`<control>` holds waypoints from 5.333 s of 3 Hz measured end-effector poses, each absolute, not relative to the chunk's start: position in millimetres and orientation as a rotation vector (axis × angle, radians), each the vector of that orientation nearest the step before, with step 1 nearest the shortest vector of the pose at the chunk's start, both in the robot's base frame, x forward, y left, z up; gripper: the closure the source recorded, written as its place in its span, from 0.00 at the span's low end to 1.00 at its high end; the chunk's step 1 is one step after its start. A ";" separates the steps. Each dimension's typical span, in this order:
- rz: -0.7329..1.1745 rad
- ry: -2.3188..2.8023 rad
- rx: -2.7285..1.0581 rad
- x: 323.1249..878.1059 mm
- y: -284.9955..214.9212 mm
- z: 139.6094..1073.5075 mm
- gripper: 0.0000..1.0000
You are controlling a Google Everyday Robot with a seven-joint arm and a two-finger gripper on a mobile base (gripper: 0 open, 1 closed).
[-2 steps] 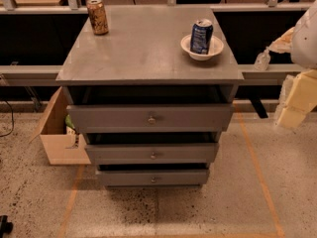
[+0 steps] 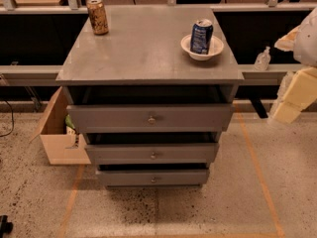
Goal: Pick pepsi can from paper bowl and place on counter
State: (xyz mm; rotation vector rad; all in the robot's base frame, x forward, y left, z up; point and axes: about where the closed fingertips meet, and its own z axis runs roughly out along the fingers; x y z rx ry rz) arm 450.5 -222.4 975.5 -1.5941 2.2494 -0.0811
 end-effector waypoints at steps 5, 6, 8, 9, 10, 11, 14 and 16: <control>0.375 1.830 -0.947 691.0 -237.8 931.4 0.00; 0.422 1.801 -0.854 733.9 -234.1 926.6 0.00; 0.451 1.864 -0.826 770.3 -201.3 917.5 0.00; 0.474 1.829 -0.778 772.7 -193.8 919.7 0.00; 0.513 1.759 -0.751 788.7 -175.2 918.9 0.00; 0.532 1.721 -0.766 803.7 -161.5 913.3 0.00; 0.547 1.619 -0.838 837.2 -127.6 913.9 0.53; 0.645 1.472 -0.850 834.5 -72.5 990.1 0.98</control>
Offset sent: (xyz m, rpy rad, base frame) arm 0.1717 -0.0755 0.0042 0.6144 -0.4255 -0.2430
